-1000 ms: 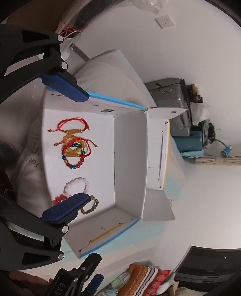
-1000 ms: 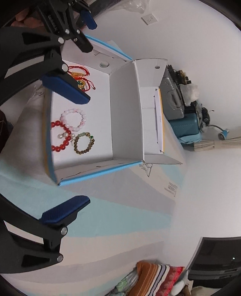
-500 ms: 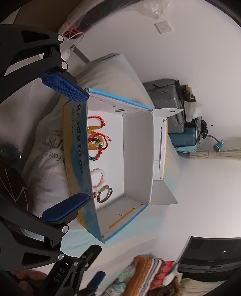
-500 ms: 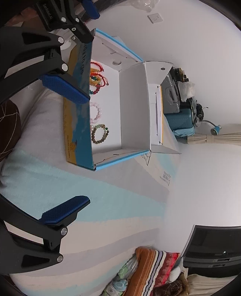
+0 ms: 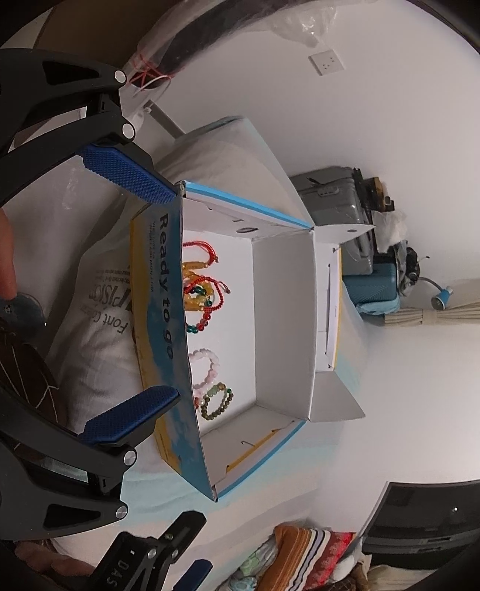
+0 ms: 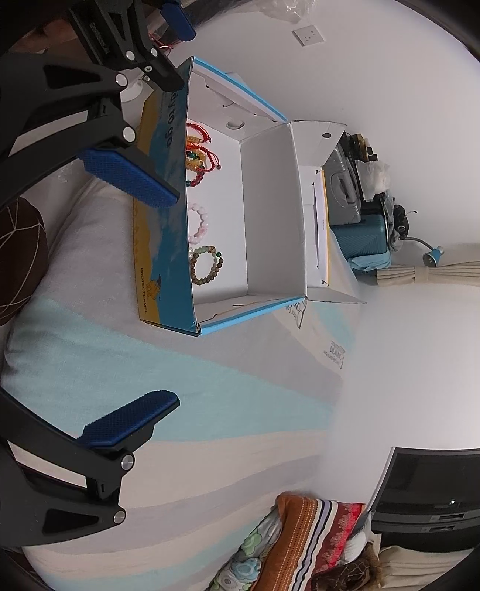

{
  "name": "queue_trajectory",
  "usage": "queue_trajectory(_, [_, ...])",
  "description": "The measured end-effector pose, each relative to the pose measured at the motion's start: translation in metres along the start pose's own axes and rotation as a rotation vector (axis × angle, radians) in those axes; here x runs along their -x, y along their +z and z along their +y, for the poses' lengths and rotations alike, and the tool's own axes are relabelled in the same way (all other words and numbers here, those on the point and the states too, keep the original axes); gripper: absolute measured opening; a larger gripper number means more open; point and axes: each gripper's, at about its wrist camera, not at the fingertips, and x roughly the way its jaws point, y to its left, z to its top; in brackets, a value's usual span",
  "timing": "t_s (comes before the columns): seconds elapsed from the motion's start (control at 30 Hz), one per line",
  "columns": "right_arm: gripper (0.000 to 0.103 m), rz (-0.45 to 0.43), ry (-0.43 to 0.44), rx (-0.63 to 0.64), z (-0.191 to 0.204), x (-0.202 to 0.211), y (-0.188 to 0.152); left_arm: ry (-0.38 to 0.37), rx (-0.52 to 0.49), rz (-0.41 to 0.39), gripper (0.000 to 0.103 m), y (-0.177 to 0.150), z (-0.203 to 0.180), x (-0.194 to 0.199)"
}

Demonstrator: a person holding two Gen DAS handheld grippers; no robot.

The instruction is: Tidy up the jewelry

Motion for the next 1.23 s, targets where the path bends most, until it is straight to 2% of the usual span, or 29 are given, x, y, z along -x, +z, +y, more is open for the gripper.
queue_trajectory(0.4, [0.095, 0.012, 0.0, -0.005, -0.0028, -0.0019, 0.0004, -0.005, 0.014, -0.024, 0.097, 0.0015, 0.0008, 0.0032])
queue_trajectory(1.23, [0.095, 0.024, 0.006, -0.006, 0.0019, -0.0047, -0.003, -0.028, -0.003, 0.003, 0.097, 0.0005, -0.0015, 0.0013])
